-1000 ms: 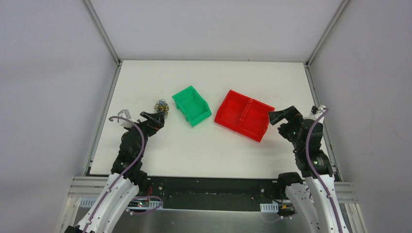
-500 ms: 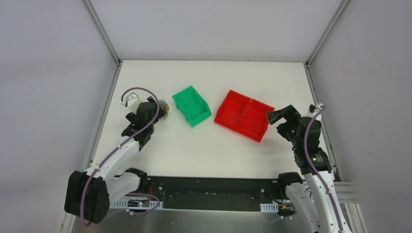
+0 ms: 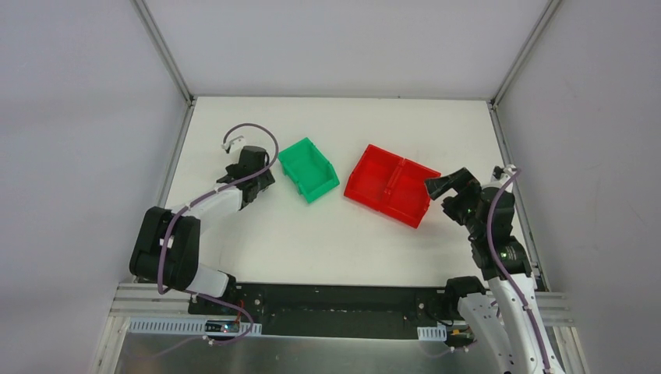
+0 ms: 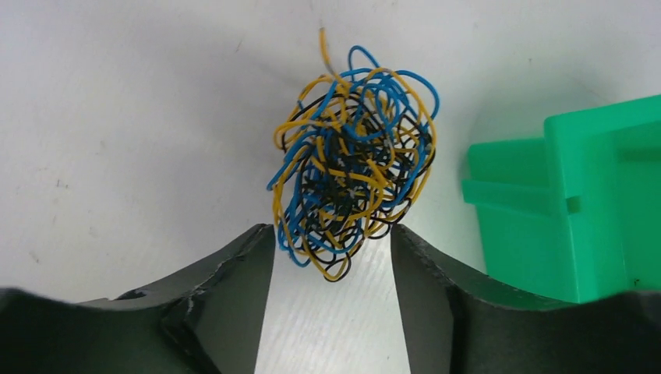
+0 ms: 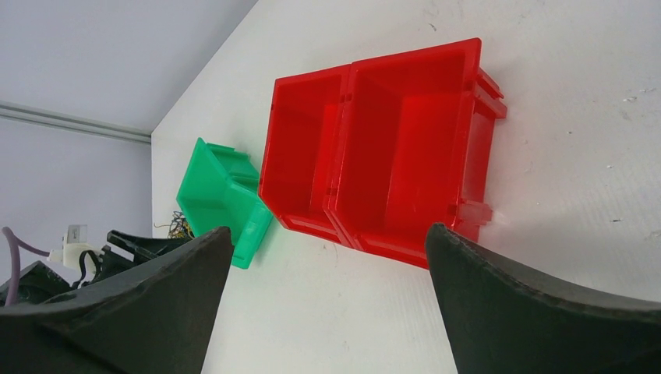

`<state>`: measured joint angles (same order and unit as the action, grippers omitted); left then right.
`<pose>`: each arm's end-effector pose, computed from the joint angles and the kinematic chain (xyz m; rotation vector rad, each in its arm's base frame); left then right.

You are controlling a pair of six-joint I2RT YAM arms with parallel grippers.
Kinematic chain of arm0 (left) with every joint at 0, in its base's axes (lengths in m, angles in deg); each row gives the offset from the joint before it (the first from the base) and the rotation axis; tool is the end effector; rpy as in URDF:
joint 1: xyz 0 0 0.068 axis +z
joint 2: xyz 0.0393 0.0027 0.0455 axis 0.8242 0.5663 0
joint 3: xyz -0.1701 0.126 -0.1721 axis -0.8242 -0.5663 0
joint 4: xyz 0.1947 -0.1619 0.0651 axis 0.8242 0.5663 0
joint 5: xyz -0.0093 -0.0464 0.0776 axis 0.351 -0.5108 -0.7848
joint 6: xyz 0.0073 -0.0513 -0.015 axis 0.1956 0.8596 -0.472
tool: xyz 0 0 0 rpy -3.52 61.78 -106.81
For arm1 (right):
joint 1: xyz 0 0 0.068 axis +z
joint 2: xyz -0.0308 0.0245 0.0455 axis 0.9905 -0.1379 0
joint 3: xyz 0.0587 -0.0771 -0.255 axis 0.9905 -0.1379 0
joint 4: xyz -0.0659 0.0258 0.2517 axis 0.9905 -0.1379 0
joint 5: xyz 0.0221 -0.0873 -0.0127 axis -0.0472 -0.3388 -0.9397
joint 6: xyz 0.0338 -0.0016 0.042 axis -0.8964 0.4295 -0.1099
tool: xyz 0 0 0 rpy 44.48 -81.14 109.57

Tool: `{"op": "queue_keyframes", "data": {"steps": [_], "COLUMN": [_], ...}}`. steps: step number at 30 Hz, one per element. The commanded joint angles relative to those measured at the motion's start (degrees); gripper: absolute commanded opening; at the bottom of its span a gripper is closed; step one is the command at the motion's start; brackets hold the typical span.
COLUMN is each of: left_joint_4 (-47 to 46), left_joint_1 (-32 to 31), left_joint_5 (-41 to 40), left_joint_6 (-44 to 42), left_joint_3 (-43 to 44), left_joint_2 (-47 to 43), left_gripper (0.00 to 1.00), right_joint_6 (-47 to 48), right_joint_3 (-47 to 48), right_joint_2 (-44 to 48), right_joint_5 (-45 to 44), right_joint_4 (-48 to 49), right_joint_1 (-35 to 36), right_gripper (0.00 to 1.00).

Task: Untangle the cables

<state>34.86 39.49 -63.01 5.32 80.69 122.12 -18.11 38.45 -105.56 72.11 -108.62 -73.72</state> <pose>0.2831 -0.0671 0.1963 -0.5527 2.1044 -0.0572 0.1349 0.0204 0.3006 0.3560 1.8398 0.4896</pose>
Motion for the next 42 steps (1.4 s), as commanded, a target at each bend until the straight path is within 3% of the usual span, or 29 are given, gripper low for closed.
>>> {"op": "queue_keyframes", "data": {"steps": [1, 2, 5, 12, 19, 27, 36, 42], "left_joint_4": [0.7, 0.5, 1.9, 1.6, 1.3, -6.1, -6.8, -7.4], "left_joint_1": [0.6, 0.7, 0.9, -1.6, -3.7, -6.7, -15.2, -17.8], "left_joint_5": [2.6, 4.1, 9.8, 21.7, 25.0, 40.2, 45.1, 47.1], "left_joint_6": [-1.8, -1.7, -1.5, 2.0, 2.3, 1.6, -5.0, -6.9], "left_joint_3": [4.2, 4.5, 6.3, 0.9, -3.7, -2.5, 2.6, 3.9], "left_joint_2": [2.6, 3.3, 3.4, -14.3, -29.1, -26.5, -21.5, -19.8], "left_gripper": [0.54, 0.45, 0.0, 0.0, 0.0, 0.0, 0.0, 0.0], "right_joint_6": [-0.7, -0.7, -0.8, -0.3, 0.5, 1.8, 8.1, 6.8], "right_joint_3": [-0.4, -0.4, -0.6, -0.5, -1.8, -1.6, 5.6, 7.3], "right_joint_2": [-0.5, -0.6, -1.0, -3.3, -4.4, -12.2, -27.2, -38.7], "right_joint_5": [1.8, 2.0, 2.6, 6.7, 12.7, 25.0, 14.0, 13.8], "right_joint_4": [3.4, 3.4, 3.9, 5.2, 8.7, 14.0, 7.8, 11.1], "right_joint_1": [-0.1, -0.1, -0.1, -0.1, -0.1, 1.8, 18.6, 22.4], "right_gripper": [0.99, 0.99, 0.99, 0.99, 0.99, 0.99, 0.99, 0.99]}}
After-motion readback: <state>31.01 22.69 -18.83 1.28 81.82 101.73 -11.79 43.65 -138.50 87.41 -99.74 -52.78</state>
